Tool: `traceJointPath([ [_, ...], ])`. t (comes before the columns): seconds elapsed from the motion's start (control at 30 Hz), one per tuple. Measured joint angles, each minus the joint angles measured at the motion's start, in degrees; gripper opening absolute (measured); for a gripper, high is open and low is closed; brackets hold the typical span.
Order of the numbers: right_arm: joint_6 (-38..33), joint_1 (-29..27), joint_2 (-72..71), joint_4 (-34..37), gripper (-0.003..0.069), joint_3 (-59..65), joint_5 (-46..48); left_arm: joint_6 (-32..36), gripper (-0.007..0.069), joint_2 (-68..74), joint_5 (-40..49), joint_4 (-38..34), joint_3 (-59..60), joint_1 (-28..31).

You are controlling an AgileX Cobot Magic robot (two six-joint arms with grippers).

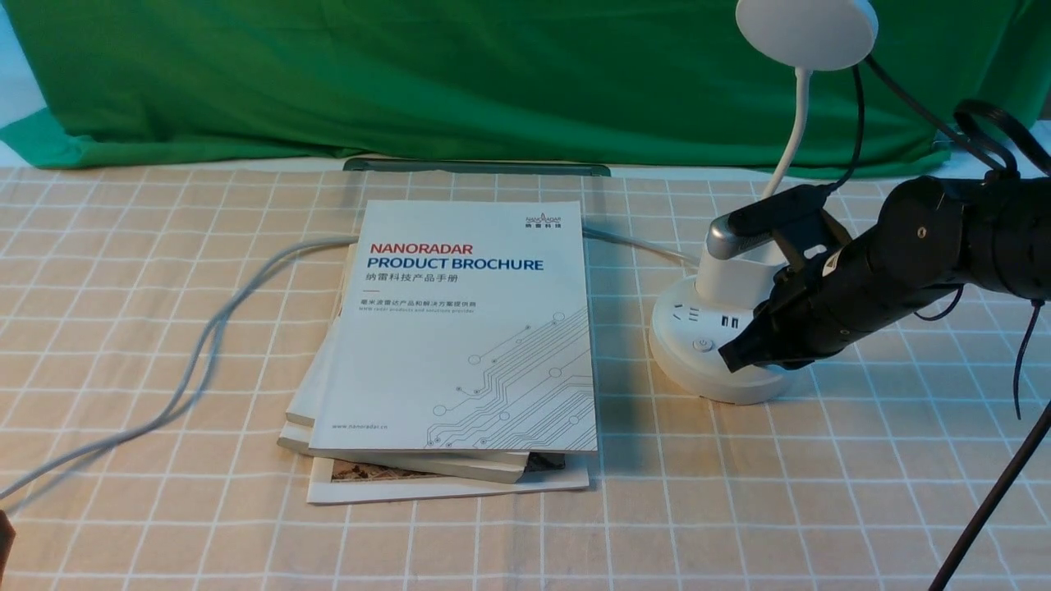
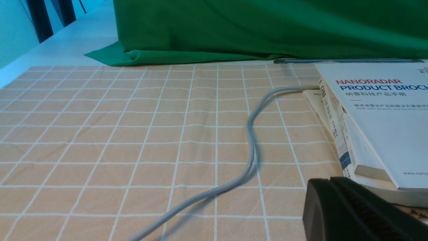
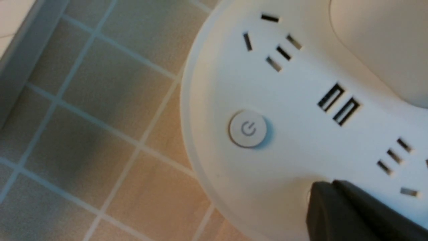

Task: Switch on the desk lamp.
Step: Use the right arm to press the button switch on the lamp holder

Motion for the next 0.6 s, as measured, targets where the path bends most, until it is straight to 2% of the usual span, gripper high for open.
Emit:
traceJointPath([
  [0.6, 0.2, 0.1, 0.0, -0.1, 0.0030, 0.1, -2.3, 0.0, 0.0021, 0.0, 0.0, 0.0, 0.0, 0.0],
])
